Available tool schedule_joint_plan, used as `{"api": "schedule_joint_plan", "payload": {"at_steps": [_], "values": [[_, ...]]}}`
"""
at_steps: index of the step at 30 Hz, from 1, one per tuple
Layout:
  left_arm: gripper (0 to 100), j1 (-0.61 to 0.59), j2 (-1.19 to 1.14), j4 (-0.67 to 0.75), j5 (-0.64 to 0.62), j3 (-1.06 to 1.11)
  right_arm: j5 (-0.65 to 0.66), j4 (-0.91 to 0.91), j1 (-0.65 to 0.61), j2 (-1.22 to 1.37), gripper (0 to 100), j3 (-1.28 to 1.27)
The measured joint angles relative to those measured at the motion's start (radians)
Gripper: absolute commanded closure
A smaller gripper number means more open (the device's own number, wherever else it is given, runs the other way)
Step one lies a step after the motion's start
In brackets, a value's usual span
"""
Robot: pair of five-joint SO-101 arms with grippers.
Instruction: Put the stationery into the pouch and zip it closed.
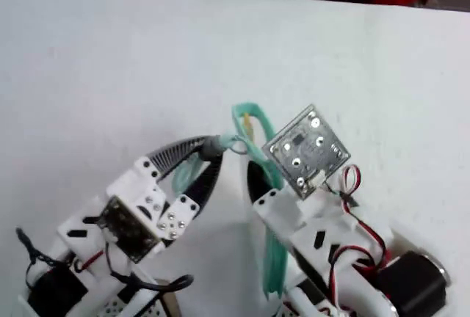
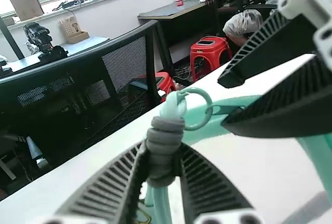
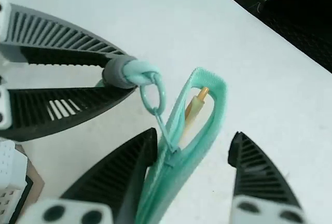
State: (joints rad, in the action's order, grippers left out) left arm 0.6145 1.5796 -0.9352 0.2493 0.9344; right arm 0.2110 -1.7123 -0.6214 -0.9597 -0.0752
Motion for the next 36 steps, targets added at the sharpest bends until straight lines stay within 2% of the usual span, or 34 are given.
{"api": "schedule_joint_plan", "payload": {"at_steps": [4, 8, 11, 14, 16, 21, 23, 25, 28, 30, 33, 36], "values": [[98, -0.011, 0.002, 0.0, 0.0, 0.0, 0.008, 0.005, -0.018, -0.014, 89.3, -0.058], [98, -0.015, 0.002, 0.0, 0.0, 0.0, 0.048, 0.006, -0.017, -0.014, 87.6, -0.146], [98, -0.018, 0.002, 0.0, 0.0, 0.0, 0.095, 0.006, -0.017, -0.014, 98.4, -0.193], [98, -0.018, 0.002, 0.0, 0.0, 0.0, 0.124, 0.006, -0.017, -0.017, 95.8, -0.196], [98, -0.018, 0.005, 0.005, 0.0, 0.002, 0.129, 0.006, -0.017, -0.025, 97.9, -0.173], [98, -0.018, 0.015, 0.106, 0.0, 0.098, 0.137, -0.005, -0.015, -0.051, 98.0, -0.107], [95, -0.017, 0.015, 0.138, 0.0, 0.126, 0.173, 0.014, -0.015, -0.083, 98.0, -0.098], [87, -0.017, 0.015, 0.155, 0.0, 0.126, 0.236, 0.049, -0.017, -0.12, 98.0, -0.098], [78, -0.029, 0.017, 0.166, -0.003, 0.124, 0.341, 0.146, -0.017, -0.196, 98.0, -0.172], [77, -0.068, 0.017, 0.169, -0.058, 0.124, 0.402, 0.25, -0.012, -0.262, 98.0, -0.281], [78, -0.153, 0.002, 0.196, -0.169, 0.124, 0.463, 0.489, 0.034, -0.321, 98.0, -0.505], [80, -0.184, 0.008, 0.281, -0.201, 0.158, 0.488, 0.789, 0.103, -0.331, 98.0, -0.767]]}}
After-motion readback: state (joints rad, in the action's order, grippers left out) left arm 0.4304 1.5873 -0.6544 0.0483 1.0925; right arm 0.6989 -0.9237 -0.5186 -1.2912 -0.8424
